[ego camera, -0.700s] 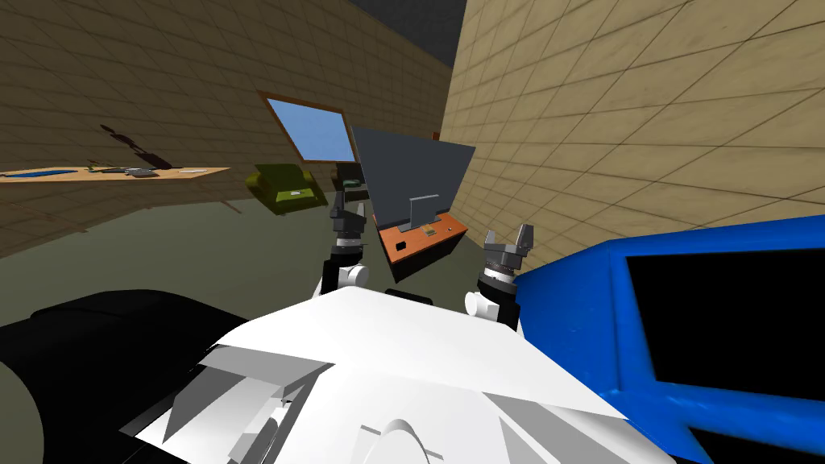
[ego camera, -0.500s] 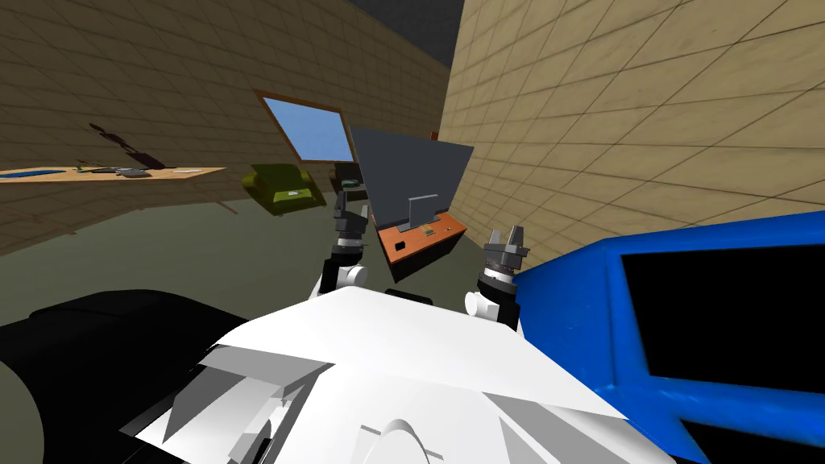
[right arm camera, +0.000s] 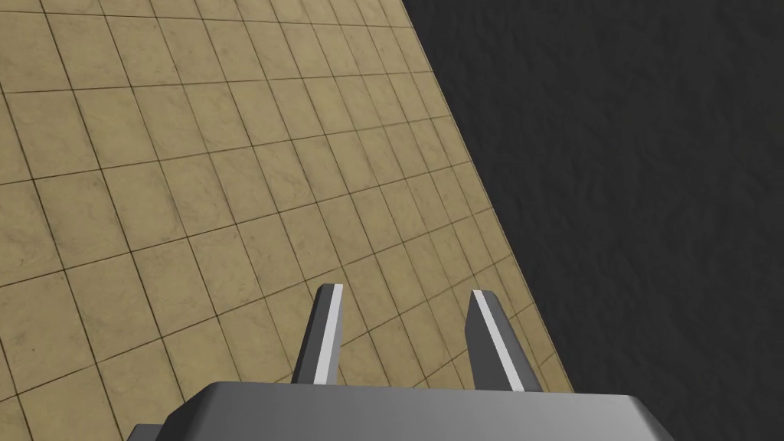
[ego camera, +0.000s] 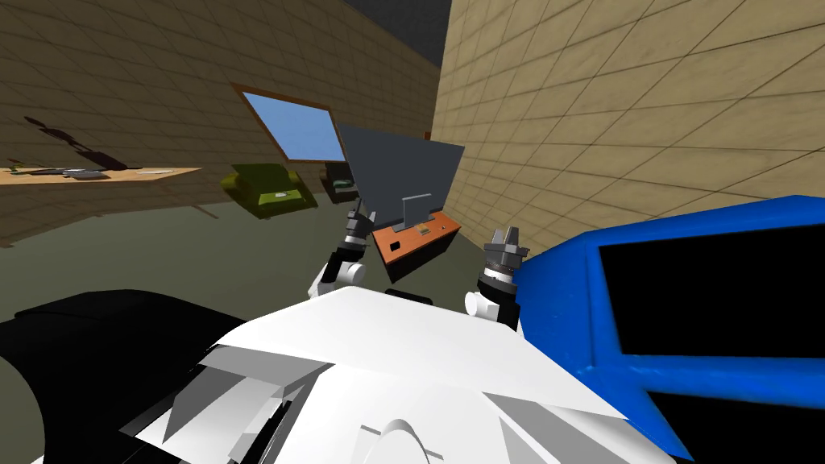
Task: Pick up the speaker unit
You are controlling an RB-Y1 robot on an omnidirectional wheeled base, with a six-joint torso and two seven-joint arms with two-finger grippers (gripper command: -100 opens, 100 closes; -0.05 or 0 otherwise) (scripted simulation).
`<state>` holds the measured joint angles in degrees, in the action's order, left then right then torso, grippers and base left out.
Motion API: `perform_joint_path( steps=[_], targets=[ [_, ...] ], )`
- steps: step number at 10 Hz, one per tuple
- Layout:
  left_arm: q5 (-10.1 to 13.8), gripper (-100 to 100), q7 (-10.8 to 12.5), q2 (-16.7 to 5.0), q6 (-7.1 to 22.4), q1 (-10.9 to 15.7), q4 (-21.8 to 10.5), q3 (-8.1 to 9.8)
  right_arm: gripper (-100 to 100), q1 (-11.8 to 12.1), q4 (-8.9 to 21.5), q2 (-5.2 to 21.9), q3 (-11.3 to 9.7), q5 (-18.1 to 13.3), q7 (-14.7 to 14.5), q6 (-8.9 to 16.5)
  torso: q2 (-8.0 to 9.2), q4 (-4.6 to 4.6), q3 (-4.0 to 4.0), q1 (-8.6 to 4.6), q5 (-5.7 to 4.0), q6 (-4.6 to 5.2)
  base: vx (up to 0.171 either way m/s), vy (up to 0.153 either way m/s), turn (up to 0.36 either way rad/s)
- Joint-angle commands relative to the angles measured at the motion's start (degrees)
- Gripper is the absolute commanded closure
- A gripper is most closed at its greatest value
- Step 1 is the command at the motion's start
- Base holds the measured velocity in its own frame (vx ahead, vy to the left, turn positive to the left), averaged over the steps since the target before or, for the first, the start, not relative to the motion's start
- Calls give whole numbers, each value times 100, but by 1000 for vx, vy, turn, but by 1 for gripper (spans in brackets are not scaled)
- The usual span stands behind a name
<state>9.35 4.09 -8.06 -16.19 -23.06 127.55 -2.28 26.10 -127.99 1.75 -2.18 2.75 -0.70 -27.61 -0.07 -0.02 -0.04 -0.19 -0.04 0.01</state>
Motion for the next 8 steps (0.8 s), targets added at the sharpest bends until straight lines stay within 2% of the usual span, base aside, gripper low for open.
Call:
perform_joint_path(
  steps=[1, 2, 3, 4, 6, 7, 8],
  targets=[
    [122, -100, 125, -202, 286, 165, -238, 88, 0, 0, 0, 0, 0, 0, 0, 0, 0, 0, 0, 0, 0, 0, 13, -52, -150],
    [122, -100, 125, -202, 371, 165, -238, 88, 0, 0, 0, 0, 0, 0, 0, 0, -1, 0, 0, 1, 0, 1, 12, -30, -44],
    [191, -100, 191, -288, 568, 275, -401, 129, 0, 0, 0, 0, 0, 0, 0, 0, 1, 0, 1, 7, 1, -3, 15, -36, -83],
    [191, -100, 191, -288, 615, 275, -401, 129, 0, 0, 0, 0, 0, 0, 0, 0, 0, 0, 0, 6, 1, 0, 13, -25, -53],
    [334, -100, 335, -425, 1040, 512, -762, 224, 0, 0, 0, 0, 0, 0, 0, 0, 0, 0, 0, 8, 1, -1, 19, -44, -125],
    [334, -100, 335, -425, 1153, 512, -762, 224, 0, 0, 0, 0, 0, 0, 0, 0, -4, -1, -2, 0, 0, 1, 23, -34, -61],
    [407, -100, 411, -477, 1377, 636, -959, 278, 0, 1, 0, 0, 1, 0, 0, 0, -2, -1, -1, 4, 0, -3, 24, -33, -86]
  ],
)
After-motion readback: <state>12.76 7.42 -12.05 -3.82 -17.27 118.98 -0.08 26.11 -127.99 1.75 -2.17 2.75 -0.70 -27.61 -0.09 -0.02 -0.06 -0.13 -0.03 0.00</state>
